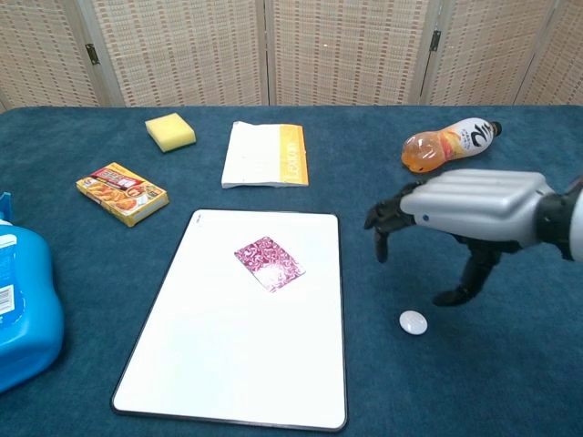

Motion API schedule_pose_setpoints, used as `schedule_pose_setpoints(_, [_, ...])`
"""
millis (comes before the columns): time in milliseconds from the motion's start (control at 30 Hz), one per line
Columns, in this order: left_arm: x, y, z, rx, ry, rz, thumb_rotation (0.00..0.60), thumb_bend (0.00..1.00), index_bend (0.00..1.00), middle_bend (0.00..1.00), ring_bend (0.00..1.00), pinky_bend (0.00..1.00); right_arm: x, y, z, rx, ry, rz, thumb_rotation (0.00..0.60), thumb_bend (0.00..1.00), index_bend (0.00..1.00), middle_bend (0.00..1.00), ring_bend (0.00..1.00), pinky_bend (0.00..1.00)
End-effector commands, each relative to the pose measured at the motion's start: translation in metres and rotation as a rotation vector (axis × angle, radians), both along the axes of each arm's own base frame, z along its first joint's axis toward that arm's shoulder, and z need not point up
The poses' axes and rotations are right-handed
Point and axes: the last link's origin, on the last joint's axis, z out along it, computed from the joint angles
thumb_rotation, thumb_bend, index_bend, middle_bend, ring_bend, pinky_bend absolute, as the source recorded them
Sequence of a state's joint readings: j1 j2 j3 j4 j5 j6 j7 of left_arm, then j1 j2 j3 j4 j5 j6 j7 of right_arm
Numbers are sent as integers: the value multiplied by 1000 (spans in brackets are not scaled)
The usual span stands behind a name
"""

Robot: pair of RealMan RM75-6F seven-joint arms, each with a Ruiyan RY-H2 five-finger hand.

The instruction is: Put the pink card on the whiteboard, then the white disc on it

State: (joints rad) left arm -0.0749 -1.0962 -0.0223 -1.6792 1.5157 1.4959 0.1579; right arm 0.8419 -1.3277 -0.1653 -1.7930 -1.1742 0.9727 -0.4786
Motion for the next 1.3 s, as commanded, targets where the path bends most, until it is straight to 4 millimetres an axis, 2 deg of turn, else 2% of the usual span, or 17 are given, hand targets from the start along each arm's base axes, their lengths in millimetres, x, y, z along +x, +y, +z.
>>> schedule_pose_setpoints(33, [0,-1,1,2,1,0,600,133,61,0,0,0,-12,6,-2,11,20,-4,600,234,339,167,142,84])
schedule_pose_setpoints(233, [-1,-4,1,2,0,9,600,133,61,0,0,0,-20,9,-17,39,40,-6,600,235,341,168,143,84])
schedule_pose_setpoints(467, [-5,-7,3,7,-2,22,600,134,61,0,0,0,-17,10,-32,51,40,13,600,235,345,175,143,84])
schedule_pose_setpoints(967, [-10,-8,2,5,-9,30,600,133,61,0,0,0,-13,5,-38,36,56,34,600,237,412,203,151,84])
schedule_pose_setpoints(1300, [-13,-8,2,5,-8,31,600,133,64,0,0,0,-11,4,-42,29,62,41,600,281,439,218,159,85])
